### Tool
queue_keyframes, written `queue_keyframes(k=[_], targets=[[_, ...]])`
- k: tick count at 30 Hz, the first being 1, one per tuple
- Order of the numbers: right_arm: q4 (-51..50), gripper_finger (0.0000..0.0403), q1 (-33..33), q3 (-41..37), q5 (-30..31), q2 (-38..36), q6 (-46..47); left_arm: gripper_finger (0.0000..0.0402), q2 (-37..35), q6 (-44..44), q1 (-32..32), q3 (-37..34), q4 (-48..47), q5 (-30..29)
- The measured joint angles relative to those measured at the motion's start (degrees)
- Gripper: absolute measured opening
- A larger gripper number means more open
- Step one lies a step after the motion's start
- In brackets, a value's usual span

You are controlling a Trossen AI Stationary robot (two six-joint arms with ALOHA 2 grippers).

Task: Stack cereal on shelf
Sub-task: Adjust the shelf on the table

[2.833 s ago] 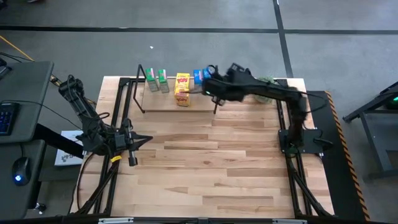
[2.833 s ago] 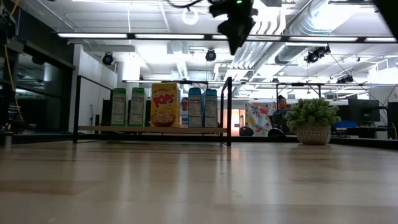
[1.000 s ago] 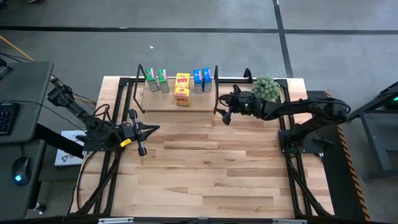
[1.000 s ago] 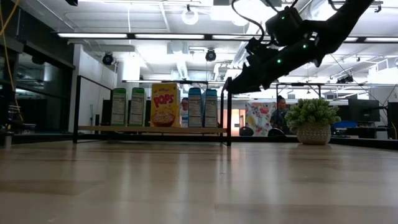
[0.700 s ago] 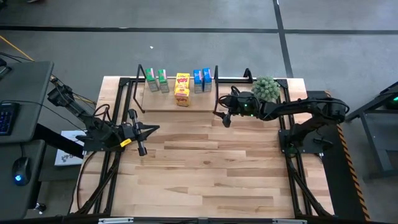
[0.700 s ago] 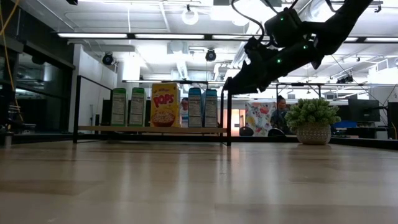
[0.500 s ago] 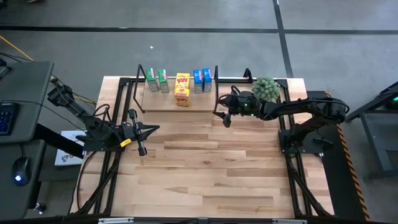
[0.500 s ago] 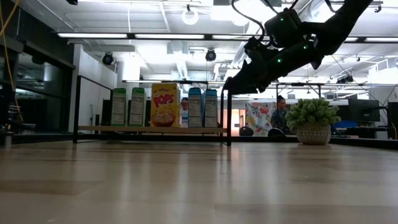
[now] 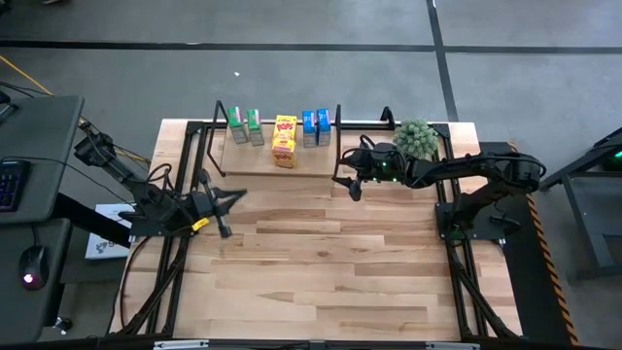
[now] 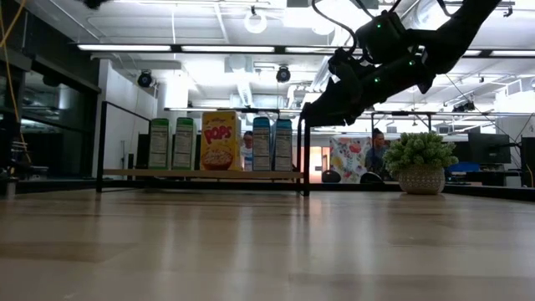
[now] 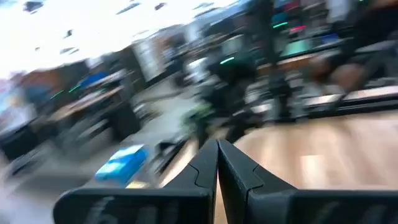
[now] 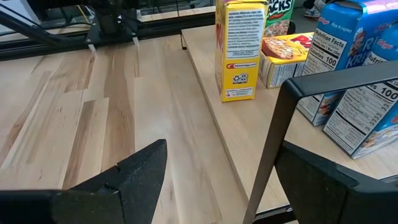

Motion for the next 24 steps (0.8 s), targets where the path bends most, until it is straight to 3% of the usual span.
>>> queue_keyframes(k=[3, 6, 17, 24], targets=[[0.0, 0.0282, 0.0, 0.0, 0.0, 0.0, 0.0, 0.0005, 0.4, -5.4, 1.1, 0.0, -2.7, -12.5], [0.0, 0.0282, 0.0, 0.0, 0.3, 0.0, 0.1, 0.0025, 0.5, -11.0, 2.7, 0.0, -8.5, -18.4], [-1.6, 0.0282, 0.0, 0.0, 0.3, 0.0, 0.4, 0.0189, -1.6, -33.7, 15.4, 0.0, -29.7, -19.0], [-3.1, 0.0282, 0.0, 0.0, 0.3, 0.0, 0.3, 0.0234, -8.0, -46.6, 19.8, 0.0, -43.1, -17.3]])
